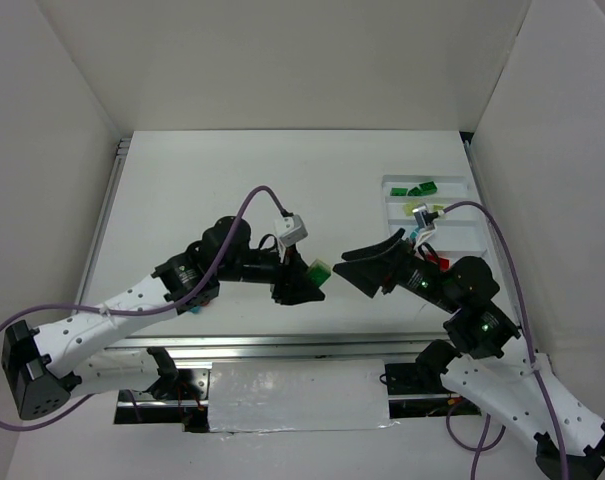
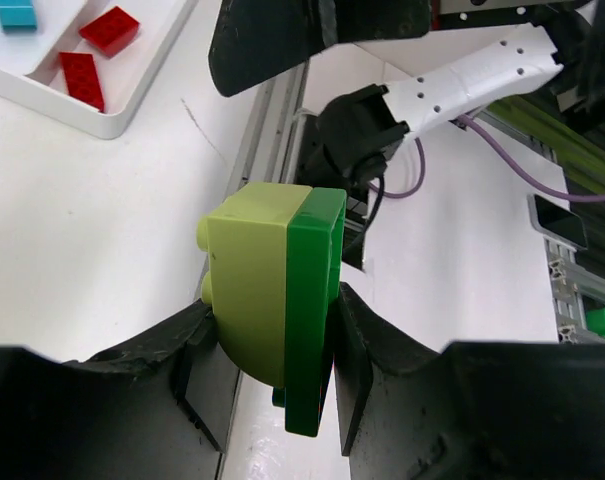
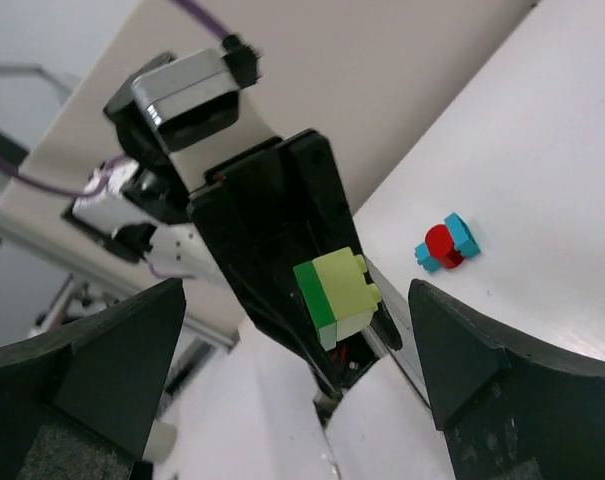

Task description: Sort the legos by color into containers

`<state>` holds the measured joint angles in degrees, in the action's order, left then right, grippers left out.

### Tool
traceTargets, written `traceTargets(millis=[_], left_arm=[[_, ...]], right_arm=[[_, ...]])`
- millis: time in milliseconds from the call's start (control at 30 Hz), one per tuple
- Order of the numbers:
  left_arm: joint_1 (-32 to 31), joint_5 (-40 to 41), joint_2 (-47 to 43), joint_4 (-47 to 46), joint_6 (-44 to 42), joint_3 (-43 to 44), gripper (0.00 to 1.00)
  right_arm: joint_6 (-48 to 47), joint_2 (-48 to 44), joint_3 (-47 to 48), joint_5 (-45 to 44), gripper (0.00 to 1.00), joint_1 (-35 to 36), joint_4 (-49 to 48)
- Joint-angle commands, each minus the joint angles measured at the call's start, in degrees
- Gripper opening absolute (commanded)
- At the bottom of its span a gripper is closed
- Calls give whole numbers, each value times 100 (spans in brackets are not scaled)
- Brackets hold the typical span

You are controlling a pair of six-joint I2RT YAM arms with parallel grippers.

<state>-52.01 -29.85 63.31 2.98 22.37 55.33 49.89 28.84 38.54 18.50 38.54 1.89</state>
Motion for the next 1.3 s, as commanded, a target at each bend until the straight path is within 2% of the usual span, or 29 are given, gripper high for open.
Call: traceTargets(millis=[0,67,100,133,200,233,267,300,367,400,433,500,533,600,633,800,900,1067,1267], left_arm=[[42,-511,-205,-289,-58,-31,0],[59,-1178,-231,-962,169,-153,0],[59,-1999,-231,-1166,267,-172,0],[59,-2364,-205,-1342,442,-172,0],[59,-2989,-117,-1922,714,-154,0],[59,-3462,-108,-2238,1212,-189,0],[59,-3667,-126,-3250,1556,-355,0],[59,-3930,-143,-3939,2500,-487,0],[51,-4107,-126,-5337,3436,-813,0],[33,-4169,-91,-6361,3832,-848,0],[24,-4231,5,-6572,4280,-822,0],[7,-4275,85,-6111,4241,-726,0],[7,-4232,129,-5760,3901,-621,0],[-2,-4161,138,-4944,3374,-550,0],[-2,-4135,129,-4835,3275,-550,0],[-11,-4073,103,-4781,3169,-515,0],[-11,-4064,208,-4403,3010,-322,0],[-11,-4117,366,-4447,3054,-181,0],[-11,-4073,410,-4008,2694,-84,0]], right_arm=[[-1074,95,-57,1123,100,-66,-706],[-2117,69,-250,1934,100,-66,-1197],[-2402,-53,-364,2364,100,-66,-1391],[-2579,-150,-478,2925,100,-58,-1741],[-3150,-325,-576,3089,100,-66,-1719],[-3343,-318,-489,3202,100,-75,-1370],[-3711,-292,-262,3308,100,-93,-1184],[-3862,-152,-129,3422,100,-136,-939],[-4047,146,205,3948,100,-207,-875],[-4066,253,319,4133,100,-242,-857],[-3996,393,468,4448,100,-242,-979],[-3769,438,479,4609,100,-242,-1365],[-3480,430,418,4645,100,-242,-1915],[-3293,386,382,4689,100,-242,-2480],[-3240,386,391,4689,100,-225,-2561],[-3170,587,505,4671,99,-146,-2772],[-3134,719,592,4663,98,-58,-2966],[-3257,1088,724,4689,92,39,-3001],[-3538,1282,927,4619,85,284,-2861]])
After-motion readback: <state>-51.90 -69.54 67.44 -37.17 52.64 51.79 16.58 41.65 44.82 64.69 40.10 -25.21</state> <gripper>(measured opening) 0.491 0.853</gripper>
